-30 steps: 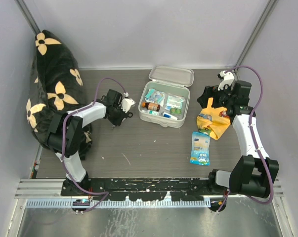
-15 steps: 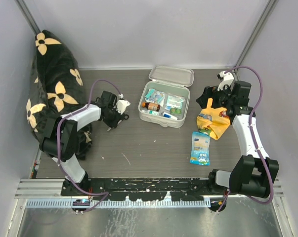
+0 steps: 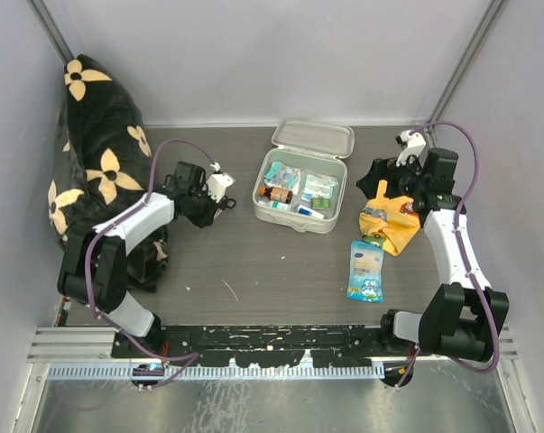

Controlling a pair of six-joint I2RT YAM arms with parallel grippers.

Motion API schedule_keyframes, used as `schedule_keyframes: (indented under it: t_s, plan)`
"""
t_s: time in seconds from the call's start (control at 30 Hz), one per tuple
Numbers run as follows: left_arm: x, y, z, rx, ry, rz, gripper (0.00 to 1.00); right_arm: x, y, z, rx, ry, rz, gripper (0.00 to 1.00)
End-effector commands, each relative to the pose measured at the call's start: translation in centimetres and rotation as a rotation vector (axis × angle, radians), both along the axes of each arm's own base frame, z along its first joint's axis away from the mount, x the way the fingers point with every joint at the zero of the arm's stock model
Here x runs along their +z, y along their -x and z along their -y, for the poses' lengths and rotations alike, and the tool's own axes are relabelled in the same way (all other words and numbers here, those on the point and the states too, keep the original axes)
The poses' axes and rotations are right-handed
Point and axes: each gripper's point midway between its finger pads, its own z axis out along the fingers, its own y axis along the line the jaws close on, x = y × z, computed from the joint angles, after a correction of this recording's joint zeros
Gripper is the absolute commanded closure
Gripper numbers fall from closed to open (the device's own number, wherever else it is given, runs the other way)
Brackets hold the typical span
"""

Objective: Organize the medicine kit

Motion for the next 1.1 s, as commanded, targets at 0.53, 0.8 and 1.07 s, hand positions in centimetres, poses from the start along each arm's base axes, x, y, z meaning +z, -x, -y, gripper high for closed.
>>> schedule_keyframes:
  t_s: [0.53, 0.8, 1.07]
  plan:
    - [9.6, 1.4, 3.8, -0.195, 0.167, 0.155, 1.00, 3.7, 1.7, -12.0, 0.386, -0.291, 0.070, 0.14]
    - [11.4, 2.6, 6.3, -0.259, 0.202, 0.181, 1.00, 1.2, 1.5, -20.0, 0.546, -0.425, -0.111, 0.13]
    - [12.2, 3.6, 8.0, -0.299, 0.222, 0.202, 1.00, 0.4, 1.4, -25.7, 0.654, -0.623, -0.289, 0.18]
